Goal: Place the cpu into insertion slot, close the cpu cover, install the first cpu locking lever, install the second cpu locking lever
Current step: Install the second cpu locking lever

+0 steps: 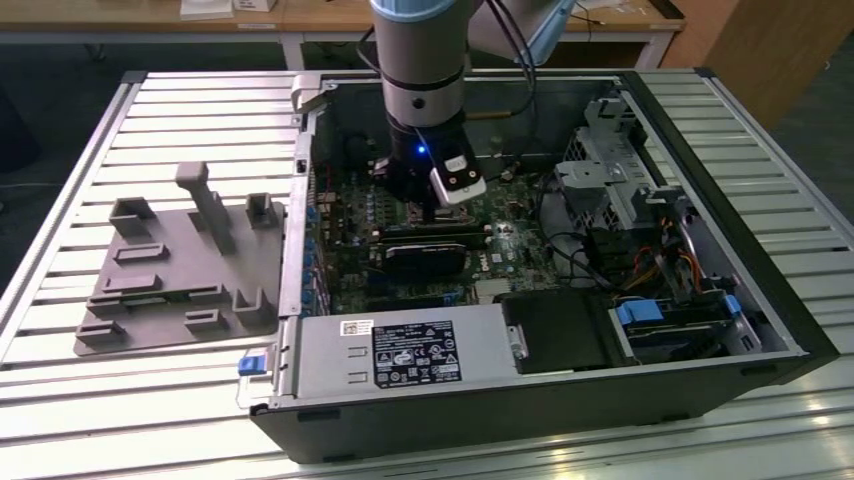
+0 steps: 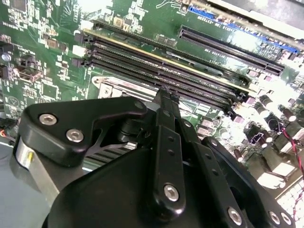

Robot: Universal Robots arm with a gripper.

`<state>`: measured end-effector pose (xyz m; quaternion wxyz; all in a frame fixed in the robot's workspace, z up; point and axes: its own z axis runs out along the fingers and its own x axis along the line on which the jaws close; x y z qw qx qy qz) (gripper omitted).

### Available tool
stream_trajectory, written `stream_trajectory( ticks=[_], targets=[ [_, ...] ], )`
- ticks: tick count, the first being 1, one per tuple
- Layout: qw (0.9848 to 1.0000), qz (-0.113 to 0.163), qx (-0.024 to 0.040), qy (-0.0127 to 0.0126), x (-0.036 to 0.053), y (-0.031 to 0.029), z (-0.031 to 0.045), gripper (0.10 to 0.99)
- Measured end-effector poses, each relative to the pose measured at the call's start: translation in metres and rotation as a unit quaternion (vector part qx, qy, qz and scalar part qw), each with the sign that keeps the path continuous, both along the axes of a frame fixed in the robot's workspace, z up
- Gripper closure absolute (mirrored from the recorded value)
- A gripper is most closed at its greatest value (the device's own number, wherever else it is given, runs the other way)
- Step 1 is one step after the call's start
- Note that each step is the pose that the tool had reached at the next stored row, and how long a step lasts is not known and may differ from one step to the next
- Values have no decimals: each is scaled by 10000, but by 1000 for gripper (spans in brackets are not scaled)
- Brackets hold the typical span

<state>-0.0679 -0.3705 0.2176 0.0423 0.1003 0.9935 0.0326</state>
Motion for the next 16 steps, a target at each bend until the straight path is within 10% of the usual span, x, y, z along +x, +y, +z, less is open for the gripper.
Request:
stream_trajectory(
  ticks=[16],
  targets=[
    [9993, 271, 247, -15, -26, -98, -71, 984]
  ],
)
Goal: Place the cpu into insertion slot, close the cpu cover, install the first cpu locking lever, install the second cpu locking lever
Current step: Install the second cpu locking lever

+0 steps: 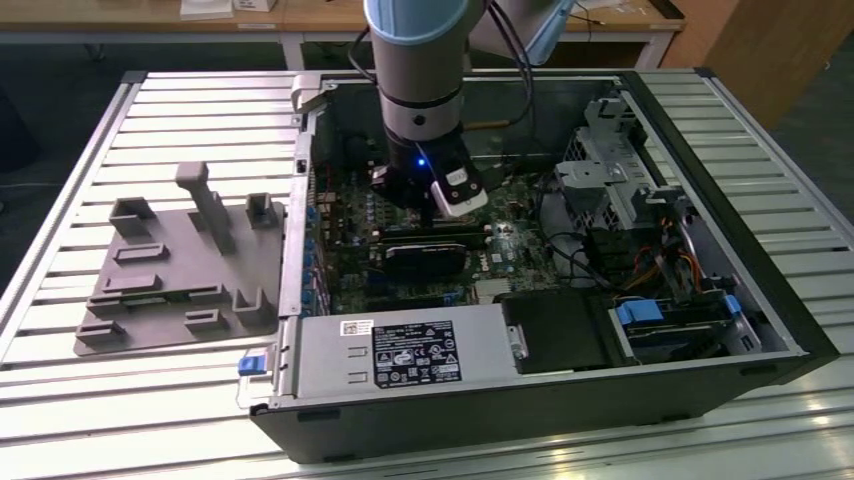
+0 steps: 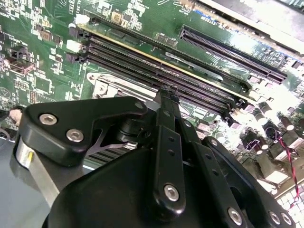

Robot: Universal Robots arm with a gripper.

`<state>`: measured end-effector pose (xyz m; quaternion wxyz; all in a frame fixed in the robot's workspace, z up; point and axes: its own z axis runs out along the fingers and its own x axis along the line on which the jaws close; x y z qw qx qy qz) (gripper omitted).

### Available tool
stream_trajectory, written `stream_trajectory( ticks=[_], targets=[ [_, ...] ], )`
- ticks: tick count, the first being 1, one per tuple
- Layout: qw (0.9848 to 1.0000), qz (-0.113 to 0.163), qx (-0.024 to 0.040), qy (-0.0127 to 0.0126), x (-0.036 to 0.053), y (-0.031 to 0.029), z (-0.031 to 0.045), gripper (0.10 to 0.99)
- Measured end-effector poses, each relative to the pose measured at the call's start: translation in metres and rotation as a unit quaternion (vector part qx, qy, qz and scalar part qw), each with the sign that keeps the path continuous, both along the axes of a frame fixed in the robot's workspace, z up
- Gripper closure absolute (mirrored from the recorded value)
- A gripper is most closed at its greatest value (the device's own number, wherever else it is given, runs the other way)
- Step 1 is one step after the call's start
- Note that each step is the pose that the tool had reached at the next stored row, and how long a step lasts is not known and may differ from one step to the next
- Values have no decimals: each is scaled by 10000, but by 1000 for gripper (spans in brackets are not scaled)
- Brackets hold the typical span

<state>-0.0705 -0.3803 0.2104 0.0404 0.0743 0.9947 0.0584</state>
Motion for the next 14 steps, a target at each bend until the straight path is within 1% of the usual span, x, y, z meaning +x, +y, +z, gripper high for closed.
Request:
stream_trajectory(
  ticks=[5, 9, 14],
  targets=[
    [9999, 82, 105, -11, -7, -23, -15, 984],
    [9997, 118, 196, -23, -17, -57, -17, 984],
    [9996, 145, 251, -34, -41, -128, -18, 984]
  ],
)
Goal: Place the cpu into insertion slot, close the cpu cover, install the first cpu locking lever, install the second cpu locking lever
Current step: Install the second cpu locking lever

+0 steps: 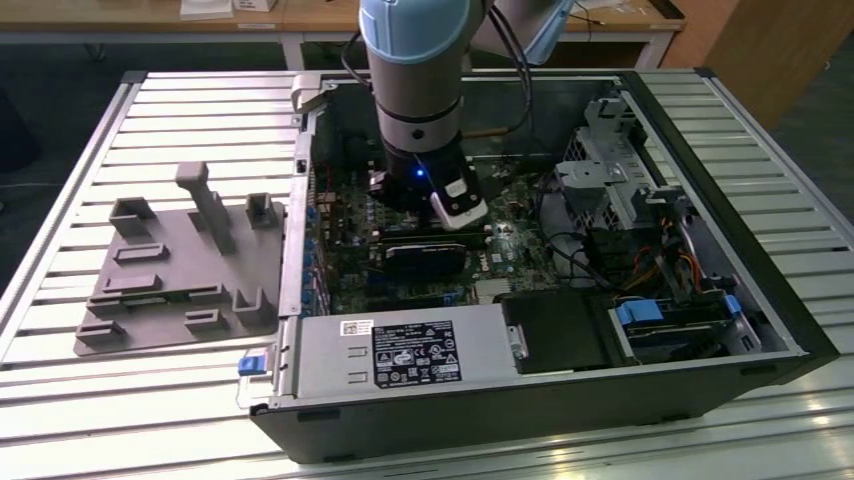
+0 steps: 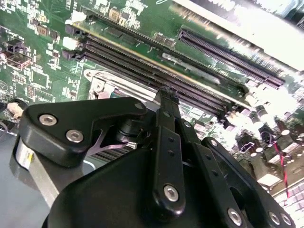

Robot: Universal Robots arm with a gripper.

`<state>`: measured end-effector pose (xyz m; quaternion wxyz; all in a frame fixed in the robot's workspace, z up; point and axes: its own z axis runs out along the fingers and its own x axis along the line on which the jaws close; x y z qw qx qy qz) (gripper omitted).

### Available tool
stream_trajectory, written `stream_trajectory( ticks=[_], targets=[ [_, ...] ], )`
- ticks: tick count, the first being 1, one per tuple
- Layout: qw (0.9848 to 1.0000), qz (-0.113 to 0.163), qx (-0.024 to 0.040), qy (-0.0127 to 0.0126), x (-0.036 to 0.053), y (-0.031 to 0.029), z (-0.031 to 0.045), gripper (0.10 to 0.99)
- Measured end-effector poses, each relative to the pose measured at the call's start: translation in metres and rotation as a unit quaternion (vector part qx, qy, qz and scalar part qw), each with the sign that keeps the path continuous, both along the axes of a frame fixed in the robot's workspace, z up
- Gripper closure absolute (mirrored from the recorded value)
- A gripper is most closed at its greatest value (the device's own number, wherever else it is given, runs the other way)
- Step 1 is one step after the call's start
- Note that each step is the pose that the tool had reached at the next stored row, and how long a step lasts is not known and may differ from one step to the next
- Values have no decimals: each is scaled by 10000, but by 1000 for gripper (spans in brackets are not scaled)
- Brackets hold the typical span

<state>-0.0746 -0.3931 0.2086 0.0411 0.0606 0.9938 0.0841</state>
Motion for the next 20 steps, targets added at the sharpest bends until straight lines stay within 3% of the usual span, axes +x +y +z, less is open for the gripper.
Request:
stream_trajectory(
  ticks=[4, 5, 8, 14, 20],
  targets=[
    [9999, 21, 106, -3, -38, -23, -16, 984],
    [9998, 30, 183, -4, -60, -31, -27, 984],
    [9996, 40, 277, -3, -80, -60, -47, 984],
    [9986, 46, 526, -4, -110, -128, -91, 984],
    [9976, 50, 687, -5, -131, -144, -130, 984]
  ],
)
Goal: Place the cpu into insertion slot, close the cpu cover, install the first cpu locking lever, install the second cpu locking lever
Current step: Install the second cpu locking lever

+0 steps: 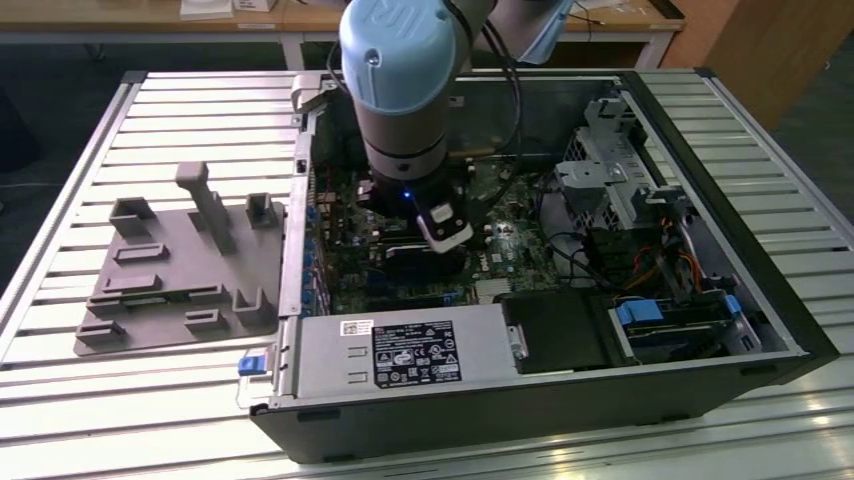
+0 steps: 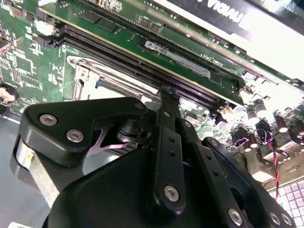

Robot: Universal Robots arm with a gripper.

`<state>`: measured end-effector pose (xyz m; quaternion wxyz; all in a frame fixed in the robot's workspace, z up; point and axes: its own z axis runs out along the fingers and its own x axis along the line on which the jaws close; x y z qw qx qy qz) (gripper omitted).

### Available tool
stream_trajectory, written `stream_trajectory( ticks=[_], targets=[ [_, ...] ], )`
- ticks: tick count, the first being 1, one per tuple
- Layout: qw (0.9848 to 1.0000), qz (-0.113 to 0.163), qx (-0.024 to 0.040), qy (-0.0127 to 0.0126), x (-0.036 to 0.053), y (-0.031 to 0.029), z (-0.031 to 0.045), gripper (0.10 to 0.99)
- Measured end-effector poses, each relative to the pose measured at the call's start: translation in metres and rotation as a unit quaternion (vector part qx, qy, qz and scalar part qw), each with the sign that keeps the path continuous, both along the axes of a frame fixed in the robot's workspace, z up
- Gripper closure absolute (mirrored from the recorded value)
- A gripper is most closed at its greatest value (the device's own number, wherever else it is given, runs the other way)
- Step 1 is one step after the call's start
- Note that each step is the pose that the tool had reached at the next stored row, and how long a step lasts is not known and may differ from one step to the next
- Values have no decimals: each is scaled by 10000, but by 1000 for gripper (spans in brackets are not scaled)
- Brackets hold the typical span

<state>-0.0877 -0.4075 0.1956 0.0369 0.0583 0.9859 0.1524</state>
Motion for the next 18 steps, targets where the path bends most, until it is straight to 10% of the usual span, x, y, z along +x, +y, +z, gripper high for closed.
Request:
stream_trajectory(
  ticks=[18],
  targets=[
    [9999, 3, 106, 0, -87, 0, -78, 984]
  ],
)
